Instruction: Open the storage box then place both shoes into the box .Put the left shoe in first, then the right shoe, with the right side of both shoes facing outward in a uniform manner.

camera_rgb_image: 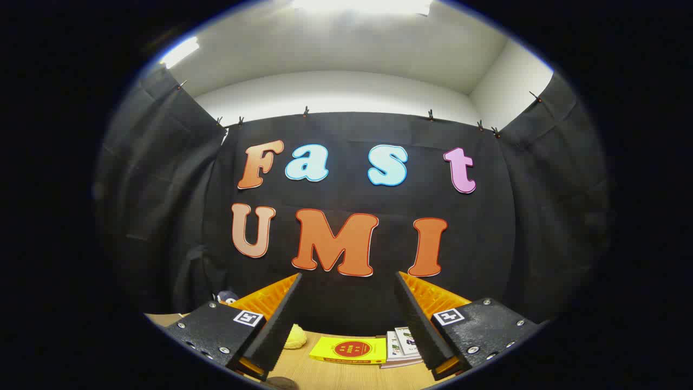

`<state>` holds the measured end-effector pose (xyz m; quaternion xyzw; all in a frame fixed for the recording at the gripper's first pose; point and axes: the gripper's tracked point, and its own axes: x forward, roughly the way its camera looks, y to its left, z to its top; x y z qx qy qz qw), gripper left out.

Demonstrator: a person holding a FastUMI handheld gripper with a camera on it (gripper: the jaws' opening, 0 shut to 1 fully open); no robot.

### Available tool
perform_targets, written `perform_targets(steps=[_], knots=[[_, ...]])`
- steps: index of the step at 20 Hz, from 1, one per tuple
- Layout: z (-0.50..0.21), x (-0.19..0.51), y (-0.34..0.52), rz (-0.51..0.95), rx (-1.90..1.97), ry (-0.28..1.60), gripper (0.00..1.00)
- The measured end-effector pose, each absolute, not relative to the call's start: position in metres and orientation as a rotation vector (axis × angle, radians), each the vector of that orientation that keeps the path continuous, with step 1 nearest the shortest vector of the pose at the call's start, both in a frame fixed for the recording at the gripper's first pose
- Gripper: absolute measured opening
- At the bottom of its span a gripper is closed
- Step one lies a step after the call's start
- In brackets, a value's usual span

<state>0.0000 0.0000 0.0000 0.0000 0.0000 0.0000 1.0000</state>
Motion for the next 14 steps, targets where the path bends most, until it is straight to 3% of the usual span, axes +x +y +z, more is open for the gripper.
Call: perform_targets(steps=[14], knots=[[0.0042, 0.0068, 0.0074, 0.009, 0.014, 0.012, 0.98]])
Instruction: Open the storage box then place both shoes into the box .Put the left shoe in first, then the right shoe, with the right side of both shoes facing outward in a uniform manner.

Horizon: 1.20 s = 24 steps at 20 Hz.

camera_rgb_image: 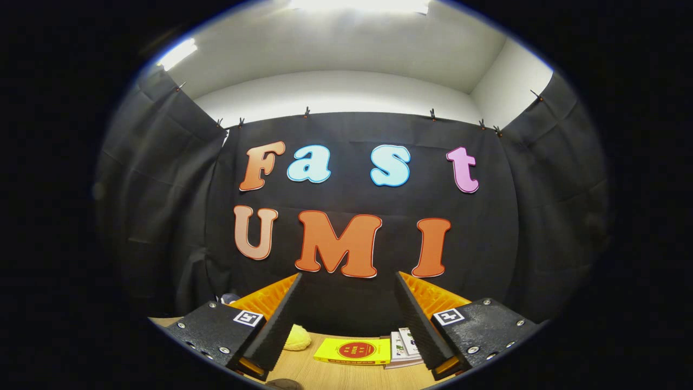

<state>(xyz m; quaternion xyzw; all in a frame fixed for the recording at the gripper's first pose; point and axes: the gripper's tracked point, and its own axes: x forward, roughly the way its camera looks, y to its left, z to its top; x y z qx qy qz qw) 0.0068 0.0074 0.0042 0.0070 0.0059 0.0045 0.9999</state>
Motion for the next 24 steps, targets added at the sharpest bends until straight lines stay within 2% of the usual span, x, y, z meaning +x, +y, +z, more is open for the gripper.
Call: perform_targets(steps=[8, 12, 16, 20, 24], knots=[[-0.006, 0.007, 0.021, 0.029, -0.012, -0.003, 0.98], [-0.035, 0.002, 0.059, 0.143, 0.083, 0.024, 0.98], [-0.082, 0.0, 0.084, 0.208, 0.096, 0.122, 0.98], [-0.147, -0.013, 0.117, 0.298, 0.159, 0.303, 0.99], [-0.191, -0.035, 0.168, 0.445, 0.252, 0.486, 0.98]])
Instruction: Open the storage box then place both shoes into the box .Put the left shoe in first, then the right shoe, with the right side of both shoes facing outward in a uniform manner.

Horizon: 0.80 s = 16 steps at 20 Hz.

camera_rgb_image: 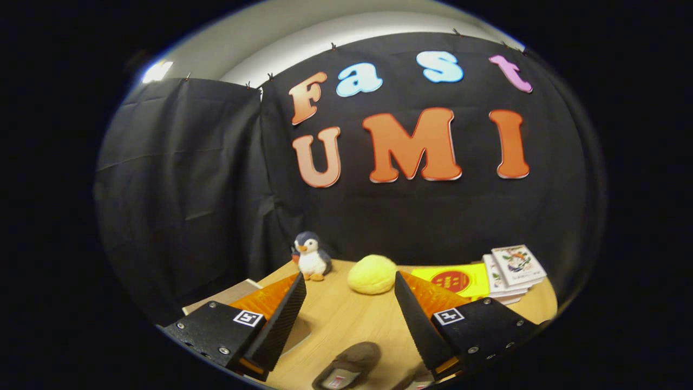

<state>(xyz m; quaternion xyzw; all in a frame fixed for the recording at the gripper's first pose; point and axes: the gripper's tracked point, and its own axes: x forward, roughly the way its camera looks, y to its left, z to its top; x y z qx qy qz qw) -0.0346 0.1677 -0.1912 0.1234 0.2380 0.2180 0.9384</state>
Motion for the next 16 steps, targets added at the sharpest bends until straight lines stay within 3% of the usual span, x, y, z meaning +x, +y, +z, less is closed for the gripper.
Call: perform_targets(steps=[9, 16], knots=[[-0.263, -0.096, 0.259, 0.678, 0.476, 0.872, 0.98], [-0.296, -0.13, 0.303, 0.753, 0.693, 1.082, 0.98]])
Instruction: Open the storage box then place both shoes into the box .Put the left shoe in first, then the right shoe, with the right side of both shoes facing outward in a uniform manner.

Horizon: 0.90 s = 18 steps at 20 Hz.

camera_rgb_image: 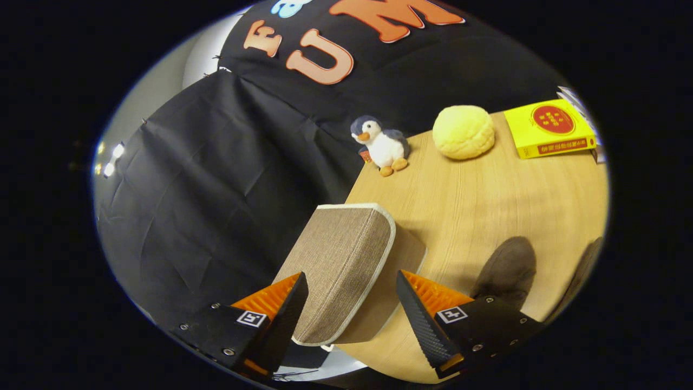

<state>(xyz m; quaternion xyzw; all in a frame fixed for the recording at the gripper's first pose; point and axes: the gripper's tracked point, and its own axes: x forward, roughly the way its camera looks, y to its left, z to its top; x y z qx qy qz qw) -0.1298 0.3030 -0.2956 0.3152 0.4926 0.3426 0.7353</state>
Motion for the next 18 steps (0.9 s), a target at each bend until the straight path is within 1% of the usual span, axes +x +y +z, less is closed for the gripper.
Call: perform_targets(steps=[5, 8, 15, 18], knots=[[-0.312, -0.147, 0.328, 0.807, 0.792, 1.18, 0.98], [-0.317, -0.157, 0.347, 0.814, 0.892, 1.252, 0.98], [-0.317, -0.171, 0.36, 0.851, 0.965, 1.283, 0.98], [-0.317, -0.175, 0.36, 0.838, 0.953, 1.303, 0.94]])
